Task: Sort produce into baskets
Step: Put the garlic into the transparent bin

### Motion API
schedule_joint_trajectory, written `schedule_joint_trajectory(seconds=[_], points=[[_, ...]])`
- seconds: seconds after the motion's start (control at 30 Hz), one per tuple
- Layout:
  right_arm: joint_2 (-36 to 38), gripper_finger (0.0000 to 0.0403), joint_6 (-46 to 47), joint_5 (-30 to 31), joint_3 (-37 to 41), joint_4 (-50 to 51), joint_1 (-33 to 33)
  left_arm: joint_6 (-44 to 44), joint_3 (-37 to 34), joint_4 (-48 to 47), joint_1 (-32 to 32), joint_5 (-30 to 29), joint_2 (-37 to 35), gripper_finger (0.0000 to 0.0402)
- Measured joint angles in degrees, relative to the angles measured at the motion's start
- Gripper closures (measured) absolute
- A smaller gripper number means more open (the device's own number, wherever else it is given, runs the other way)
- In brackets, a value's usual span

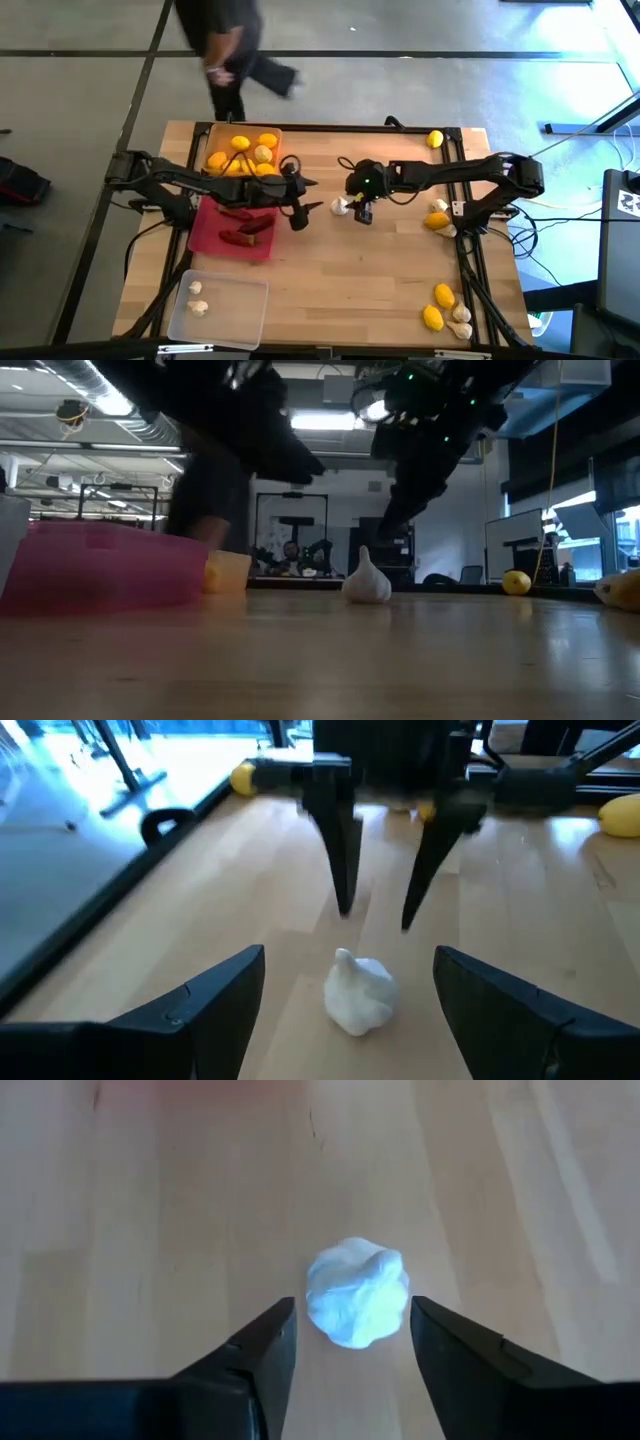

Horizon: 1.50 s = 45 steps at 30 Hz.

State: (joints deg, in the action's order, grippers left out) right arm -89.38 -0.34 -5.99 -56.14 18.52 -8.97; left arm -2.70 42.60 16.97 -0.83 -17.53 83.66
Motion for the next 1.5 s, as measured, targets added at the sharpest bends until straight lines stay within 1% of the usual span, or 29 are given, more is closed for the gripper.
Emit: schedule_joint_trajectory(seconds=[0.17, 0.3, 0.43, 0.67, 0.83, 0.97, 1.07, 1.13, 1.27, 1.37, 1.5], points=[[4.89, 0.0209, 0.67, 0.87, 0.00, 5.47, 0.00, -5.24, 4.37, -1.74, -3.32, 5.32, 5.14, 0.0114], [7.43, 0.0212, 2.47, 0.91, -0.04, 9.94, 0.02, -7.77, 7.98, -3.41, -5.85, 12.22, 9.04, 0.0114], [8.32, 0.0212, 3.39, 0.93, -0.04, 13.10, 0.02, -9.94, 10.77, -3.47, -8.53, 19.14, 12.70, 0.0114], [8.38, 0.0212, 3.33, 0.97, -0.04, 14.75, 0.02, -9.94, 14.27, -3.23, -11.62, 24.34, 19.19, 0.0114], [8.35, 0.0212, 3.34, 1.00, -0.02, 14.89, 0.02, -8.13, 15.44, -2.09, -12.51, 25.16, 22.87, 0.0114], [8.35, 0.0212, 3.32, 1.00, -0.02, 14.65, 0.02, -6.90, 15.57, -0.68, -13.66, 25.33, 23.93, 0.0114], [8.35, 0.0212, 3.37, 1.00, -0.04, 14.60, 0.02, -5.74, 15.51, -0.14, -13.89, 27.83, 25.10, 0.0117], [8.35, 0.0212, 3.37, 1.00, -0.03, 14.62, 0.02, -5.76, 15.42, -0.50, -13.65, 29.37, 25.88, 0.0125], [8.35, 0.0212, 3.39, 1.02, -0.04, 14.54, 0.02, -6.06, 15.44, 0.52, -13.27, 29.68, 27.96, 0.0151], [8.35, 0.0212, 3.39, 1.00, -0.04, 14.58, 0.02, -6.19, 15.42, 2.52, -13.06, 29.66, 29.49, 0.0171], [8.35, 0.0212, 3.35, 1.00, -0.04, 14.58, 0.02, -6.60, 15.42, 6.17, -12.43, 29.35, 29.68, 0.0197]])
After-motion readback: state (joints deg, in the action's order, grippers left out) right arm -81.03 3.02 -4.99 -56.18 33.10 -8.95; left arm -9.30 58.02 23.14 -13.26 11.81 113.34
